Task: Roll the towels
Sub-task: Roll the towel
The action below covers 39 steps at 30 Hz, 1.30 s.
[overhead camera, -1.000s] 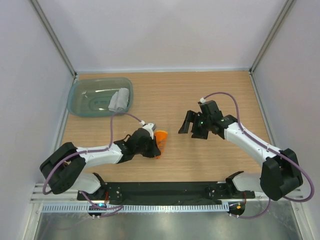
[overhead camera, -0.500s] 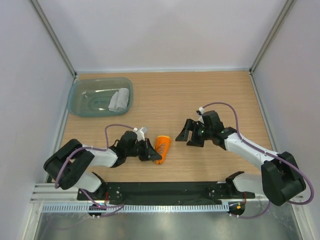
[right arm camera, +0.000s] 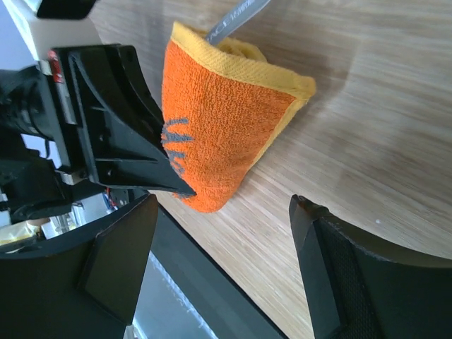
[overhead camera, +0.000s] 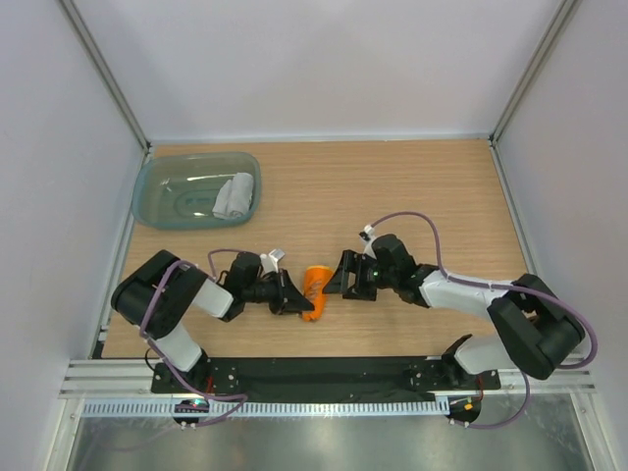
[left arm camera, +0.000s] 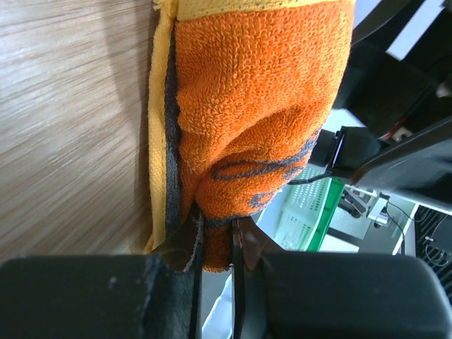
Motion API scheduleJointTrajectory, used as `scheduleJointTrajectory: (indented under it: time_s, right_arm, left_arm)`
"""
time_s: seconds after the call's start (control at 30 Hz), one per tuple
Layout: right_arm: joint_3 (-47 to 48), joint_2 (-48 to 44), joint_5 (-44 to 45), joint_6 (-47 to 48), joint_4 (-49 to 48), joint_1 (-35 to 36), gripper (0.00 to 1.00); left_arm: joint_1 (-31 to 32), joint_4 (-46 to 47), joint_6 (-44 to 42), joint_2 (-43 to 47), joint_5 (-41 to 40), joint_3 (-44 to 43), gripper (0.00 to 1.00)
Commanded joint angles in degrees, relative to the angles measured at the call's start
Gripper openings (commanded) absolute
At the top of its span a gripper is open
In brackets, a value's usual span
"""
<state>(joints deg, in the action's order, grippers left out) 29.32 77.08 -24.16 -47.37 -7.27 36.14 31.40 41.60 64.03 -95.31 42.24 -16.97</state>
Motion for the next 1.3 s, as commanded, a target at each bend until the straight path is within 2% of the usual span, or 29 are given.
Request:
scheduleJointTrajectory:
  time_s: [0.0,0.37,0.7,0.9,1.0,1.03,1.1,1.13,1.27]
  right_arm:
    - [1.26,2.72,3.32,-1.05,-6.17,2.53,0.82]
    - [6.1,10.19,6.14,-2.11,-8.46,4.46,0.8]
    - [9.43,13.09,7.64,-1.05,-6.27,6.13,0.79]
    - [10.93,16.7,8.87,-1.23,-5.83,8.85,0.74]
    - [10.93,18.72,8.96,-1.93,-7.41,10.18,0.61]
    - [10.76,19.24,8.96,-2.28,-7.93,10.44,0.48]
    - [10.23,20.48,8.7,-3.51,-10.3,10.97,0.37]
    - [10.06,20.74,8.69,-3.77,-10.92,11.06,0.27]
    - [9.26,20.57,8.43,-4.22,-13.3,11.14,0.12]
  left_arm:
    - [0.07,-14.61,-4.43,-4.19,-8.92,1.86,0.0]
    - [0.07,-20.07,-8.48,-3.13,-11.3,0.98,0.0]
    - [0.07,-17.44,-9.01,-6.03,-9.64,0.71,0.0]
    - [0.15,-15.94,-9.45,-6.47,-8.75,0.8,0.0]
    - [0.07,-15.33,-9.54,-6.47,-8.23,0.98,0.0]
    - [0.07,-14.8,-9.54,-6.64,-7.88,1.06,0.0]
    - [0.07,-14.36,-9.62,-6.65,-7.17,1.06,0.0]
    - [0.07,-13.66,-9.63,-6.56,-6.74,1.24,0.0]
    - [0.07,-13.48,-9.36,-2.54,-4.54,1.94,0.01]
